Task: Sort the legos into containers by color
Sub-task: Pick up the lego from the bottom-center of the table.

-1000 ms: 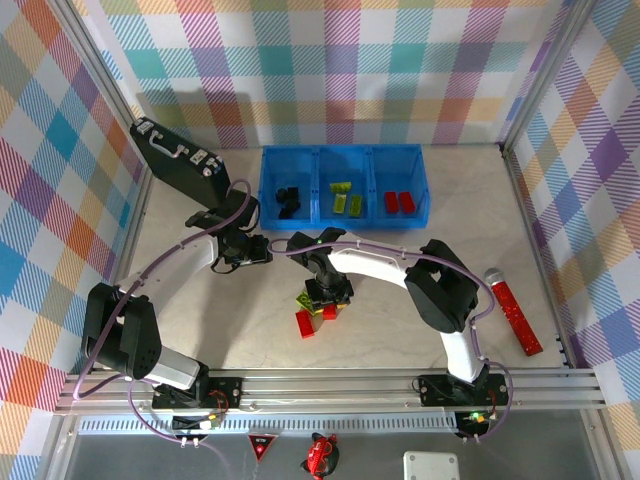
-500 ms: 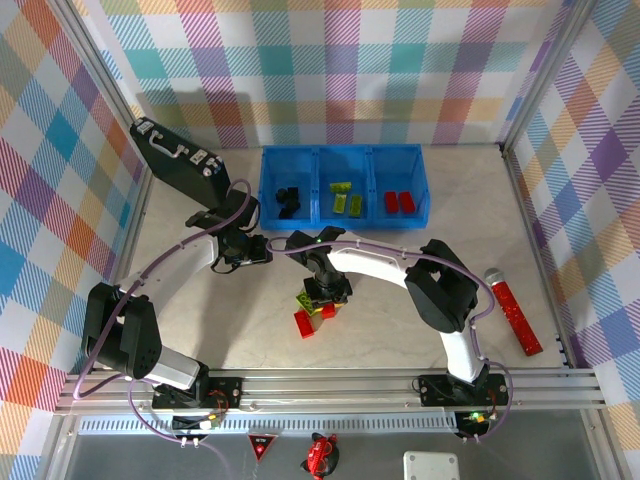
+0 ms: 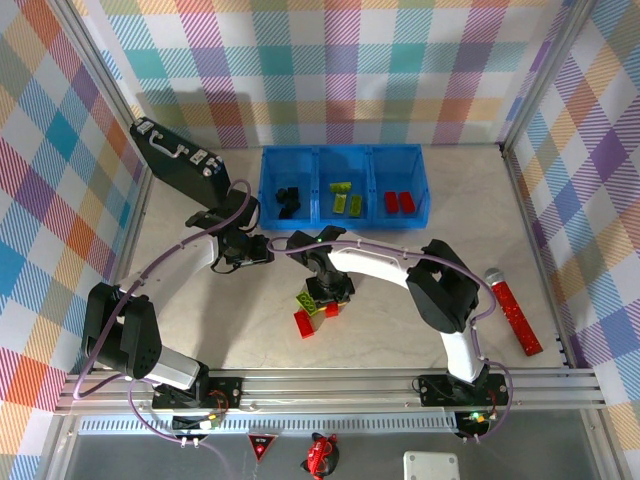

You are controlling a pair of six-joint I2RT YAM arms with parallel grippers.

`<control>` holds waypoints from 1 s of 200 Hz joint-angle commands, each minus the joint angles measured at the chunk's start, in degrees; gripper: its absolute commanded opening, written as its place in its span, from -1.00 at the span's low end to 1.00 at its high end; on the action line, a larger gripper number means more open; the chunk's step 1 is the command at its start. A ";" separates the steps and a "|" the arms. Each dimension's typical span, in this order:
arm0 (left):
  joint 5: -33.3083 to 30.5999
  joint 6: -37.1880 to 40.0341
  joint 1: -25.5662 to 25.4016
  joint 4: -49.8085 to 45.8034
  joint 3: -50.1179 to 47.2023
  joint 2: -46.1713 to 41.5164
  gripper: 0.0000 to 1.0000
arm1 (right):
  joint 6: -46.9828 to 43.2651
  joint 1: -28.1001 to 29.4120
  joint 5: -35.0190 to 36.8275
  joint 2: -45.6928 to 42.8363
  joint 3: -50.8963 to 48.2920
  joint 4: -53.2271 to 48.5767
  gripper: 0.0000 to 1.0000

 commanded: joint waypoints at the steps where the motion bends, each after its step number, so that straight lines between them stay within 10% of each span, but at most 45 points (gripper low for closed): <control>1: 1.20 -1.20 -0.44 0.64 -0.14 0.55 -0.08 | -1.07 -0.33 1.62 -3.77 -0.66 -1.91 -0.29; 200: -1.79 -9.73 -12.39 2.53 -4.63 -0.30 -0.08 | -12.05 -19.84 4.50 -14.97 -7.97 -0.76 -0.28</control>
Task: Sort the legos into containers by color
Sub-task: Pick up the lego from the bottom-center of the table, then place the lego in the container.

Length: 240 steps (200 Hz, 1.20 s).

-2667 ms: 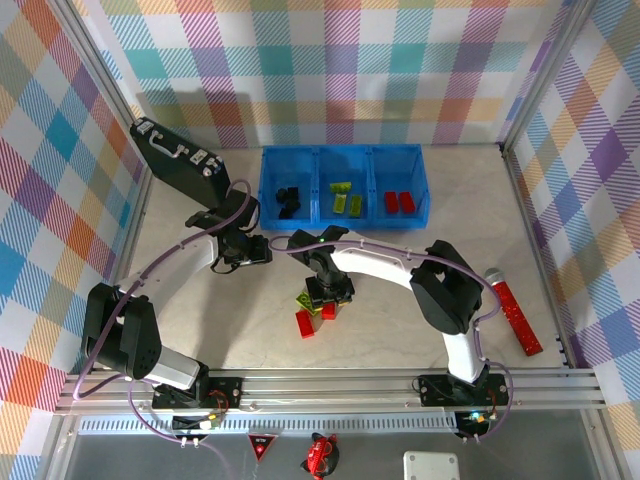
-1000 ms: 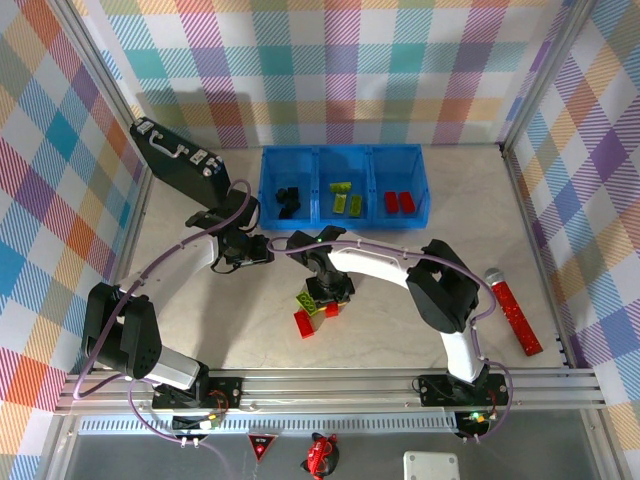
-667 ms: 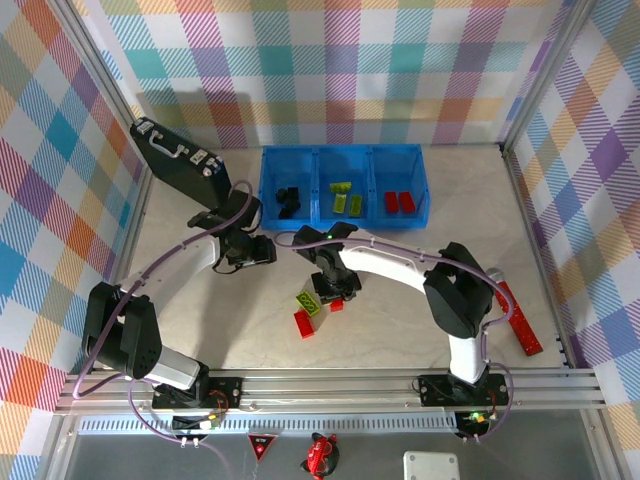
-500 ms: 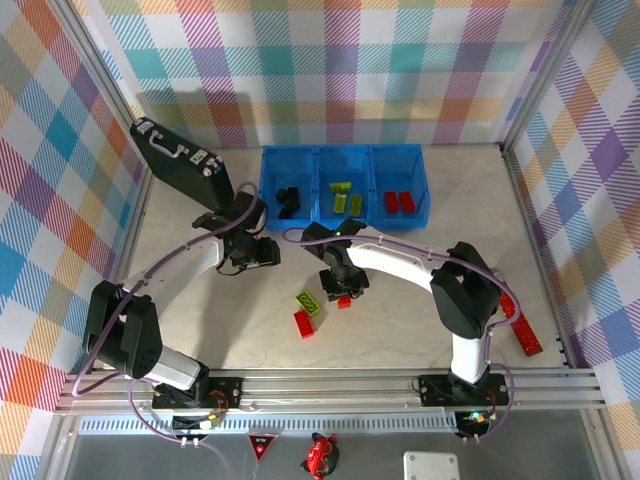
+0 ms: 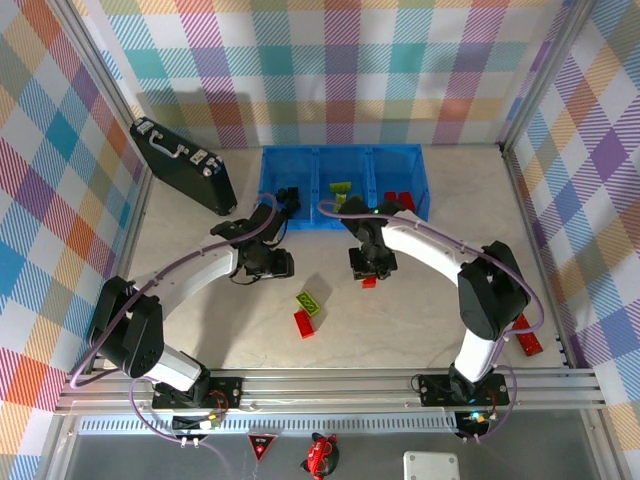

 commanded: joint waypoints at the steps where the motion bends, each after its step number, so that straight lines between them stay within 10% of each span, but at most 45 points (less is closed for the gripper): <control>1: -1.00 -2.75 -1.25 0.47 -2.11 -1.83 -0.08 | -3.81 -3.08 0.62 -1.68 0.33 -0.68 -0.28; 240: -5.61 -8.89 -5.74 -3.41 -8.41 -10.71 -0.08 | -18.00 -24.09 -6.74 23.62 41.96 -5.81 -0.27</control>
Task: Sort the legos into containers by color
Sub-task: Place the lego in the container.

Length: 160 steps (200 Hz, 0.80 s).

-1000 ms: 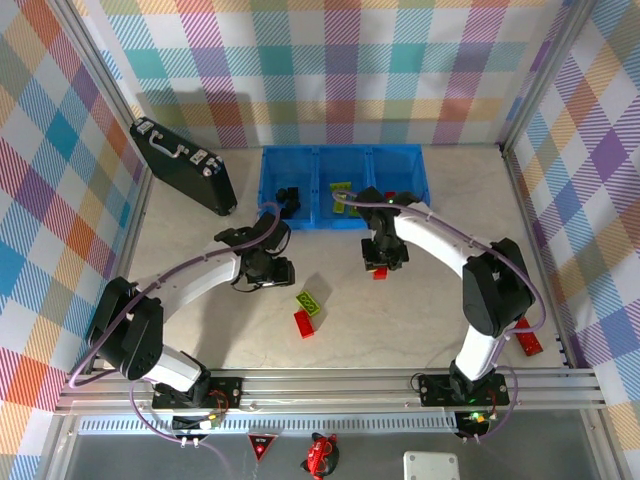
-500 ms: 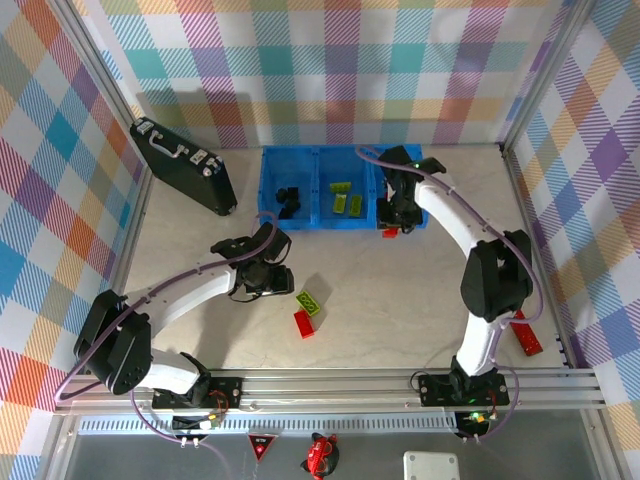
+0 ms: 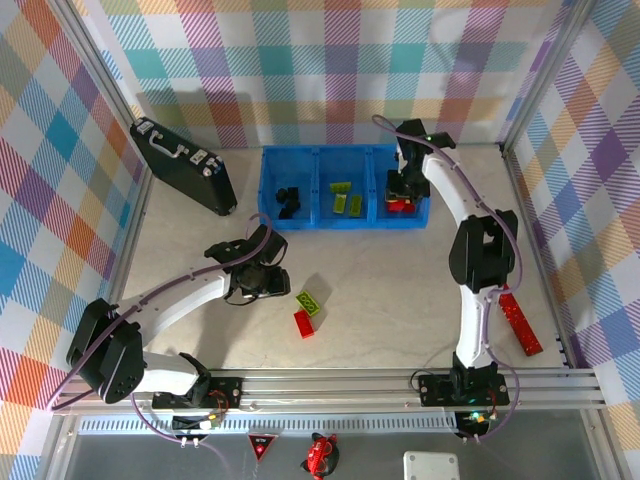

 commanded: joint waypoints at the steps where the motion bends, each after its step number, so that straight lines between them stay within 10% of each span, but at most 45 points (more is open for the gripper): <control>1: -1.39 -0.96 -0.68 -2.54 -0.66 -1.86 -0.08 | -1.59 -0.31 -3.31 3.08 4.56 -1.90 -0.27; 160: -3.65 -3.68 -2.27 -5.09 0.66 -0.99 -0.08 | -3.20 -2.41 -9.58 20.57 20.77 -0.56 -0.25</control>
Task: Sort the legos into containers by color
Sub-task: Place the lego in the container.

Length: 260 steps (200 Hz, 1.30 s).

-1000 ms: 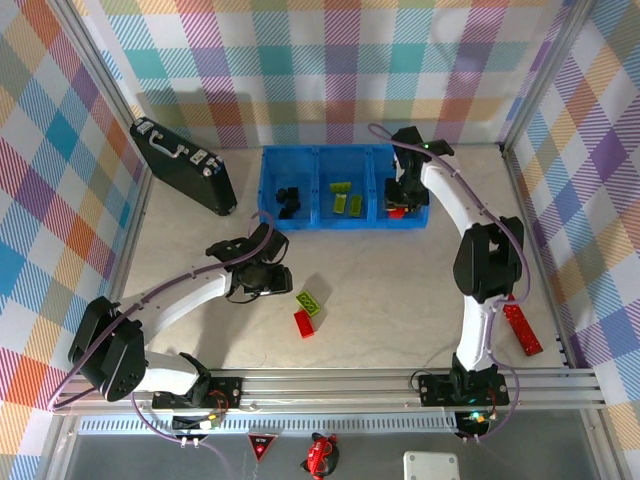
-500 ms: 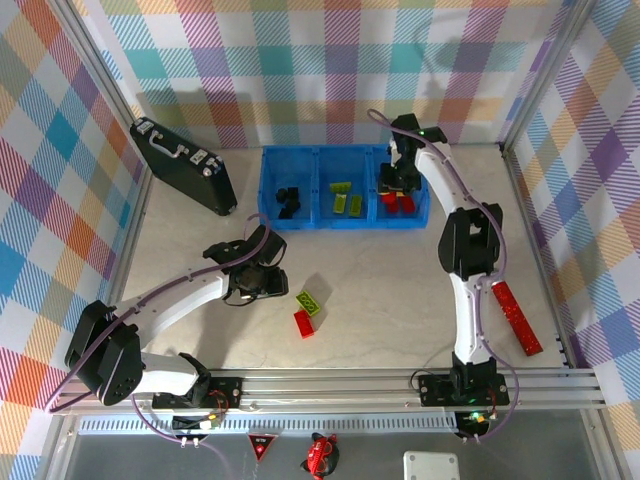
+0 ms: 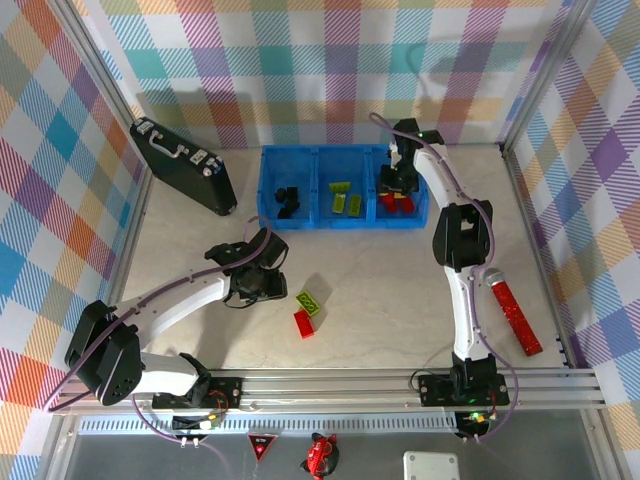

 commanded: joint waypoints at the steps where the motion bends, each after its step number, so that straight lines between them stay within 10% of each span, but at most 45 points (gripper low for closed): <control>1: -1.18 -1.08 -0.96 -2.13 0.67 -0.45 -0.08 | -1.34 -0.07 -1.63 1.69 2.02 0.57 -0.25; 260: -1.33 -2.80 -5.33 2.33 1.43 4.00 -0.08 | 0.13 -0.25 -0.91 -17.90 -13.62 0.01 -0.08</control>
